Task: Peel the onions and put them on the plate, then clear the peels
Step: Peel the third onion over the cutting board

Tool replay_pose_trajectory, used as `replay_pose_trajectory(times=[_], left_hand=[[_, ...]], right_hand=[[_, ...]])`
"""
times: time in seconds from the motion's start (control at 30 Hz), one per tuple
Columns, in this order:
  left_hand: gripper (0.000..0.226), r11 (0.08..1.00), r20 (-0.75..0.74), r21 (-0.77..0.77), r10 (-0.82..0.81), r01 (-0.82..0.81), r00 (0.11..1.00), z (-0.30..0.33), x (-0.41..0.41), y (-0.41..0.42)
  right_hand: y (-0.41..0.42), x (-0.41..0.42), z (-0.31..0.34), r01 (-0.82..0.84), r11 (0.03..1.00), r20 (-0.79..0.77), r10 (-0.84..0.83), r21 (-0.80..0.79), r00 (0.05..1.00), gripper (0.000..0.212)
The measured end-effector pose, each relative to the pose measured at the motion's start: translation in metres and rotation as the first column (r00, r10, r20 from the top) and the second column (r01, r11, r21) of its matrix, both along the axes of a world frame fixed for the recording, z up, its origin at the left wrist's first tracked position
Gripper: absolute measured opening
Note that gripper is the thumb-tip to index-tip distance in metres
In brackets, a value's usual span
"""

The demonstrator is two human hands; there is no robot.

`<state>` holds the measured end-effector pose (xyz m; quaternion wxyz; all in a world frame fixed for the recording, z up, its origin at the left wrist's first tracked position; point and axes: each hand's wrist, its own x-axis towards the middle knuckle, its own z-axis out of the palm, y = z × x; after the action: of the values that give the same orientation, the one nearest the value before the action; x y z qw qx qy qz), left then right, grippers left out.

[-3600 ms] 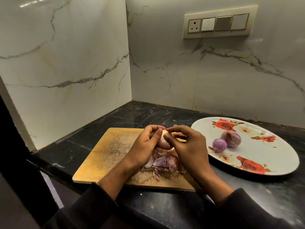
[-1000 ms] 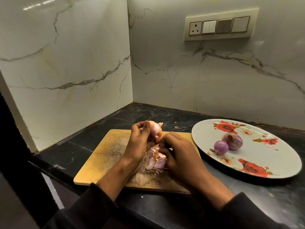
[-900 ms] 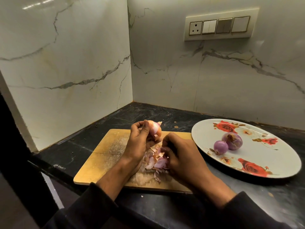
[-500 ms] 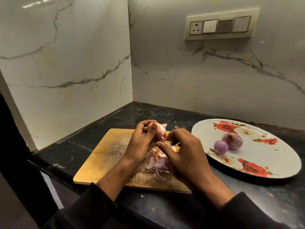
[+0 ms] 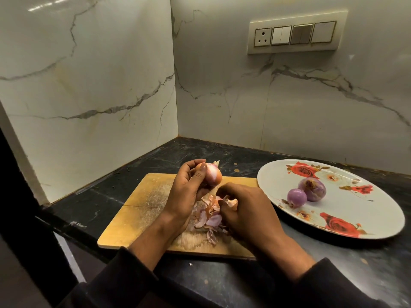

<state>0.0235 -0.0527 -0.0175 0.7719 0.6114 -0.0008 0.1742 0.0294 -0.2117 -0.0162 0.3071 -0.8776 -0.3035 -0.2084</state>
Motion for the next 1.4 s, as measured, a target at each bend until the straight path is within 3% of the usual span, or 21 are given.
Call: replay_pose_trajectory(times=[0.17, 0.3, 0.37, 0.47, 0.6, 0.73, 1.0, 1.23, 1.4], left_hand=[[0.034, 0.997, 0.0, -0.037, -0.071, 0.071, 0.998, 0.002, -0.004, 0.0], [0.042, 0.984, -0.004, -0.092, -0.152, 0.151, 0.988, 0.006, -0.008, -0.003], [0.038, 0.977, 0.008, -0.104, -0.186, 0.186, 0.983, 0.006, -0.009, -0.003], [0.043, 0.965, 0.024, -0.111, -0.236, 0.237, 0.971, 0.006, -0.01, -0.005], [0.046, 0.963, 0.043, -0.066, -0.26, 0.262, 0.965, 0.006, -0.011, -0.005], [0.047, 0.968, 0.038, -0.027, -0.249, 0.25, 0.968, 0.003, -0.01, -0.003], [0.057, 0.953, 0.0, 0.223, -0.21, 0.204, 0.978, 0.001, -0.01, -0.007], [0.06, 0.948, -0.021, 0.217, -0.232, 0.231, 0.972, 0.003, -0.012, -0.006], [0.063, 0.949, -0.025, 0.204, -0.242, 0.241, 0.97, 0.003, -0.012, -0.008]], right_hand=[[0.001, 0.004, -0.001, 0.012, 0.979, -0.118, 0.012, 0.201, 0.993, 0.016], [-0.001, 0.008, 0.0, 0.043, 0.881, -0.272, 0.099, 0.47, 0.957, 0.028], [-0.003, 0.011, 0.0, 0.043, 0.822, -0.315, 0.169, 0.568, 0.934, 0.023], [-0.005, 0.013, 0.0, 0.072, 0.74, -0.327, 0.206, 0.669, 0.922, 0.01], [-0.006, 0.013, -0.002, 0.087, 0.71, -0.36, 0.244, 0.699, 0.901, 0.017], [-0.005, 0.01, 0.001, 0.105, 0.593, -0.447, 0.467, 0.798, 0.763, 0.02], [-0.006, 0.016, -0.006, 0.098, 0.755, -0.241, 0.081, 0.648, 0.967, 0.016], [-0.013, 0.019, -0.001, 0.049, 0.845, -0.204, 0.072, 0.533, 0.976, 0.017], [-0.013, 0.016, 0.0, 0.035, 0.899, -0.076, -0.002, 0.436, 0.997, 0.014]])
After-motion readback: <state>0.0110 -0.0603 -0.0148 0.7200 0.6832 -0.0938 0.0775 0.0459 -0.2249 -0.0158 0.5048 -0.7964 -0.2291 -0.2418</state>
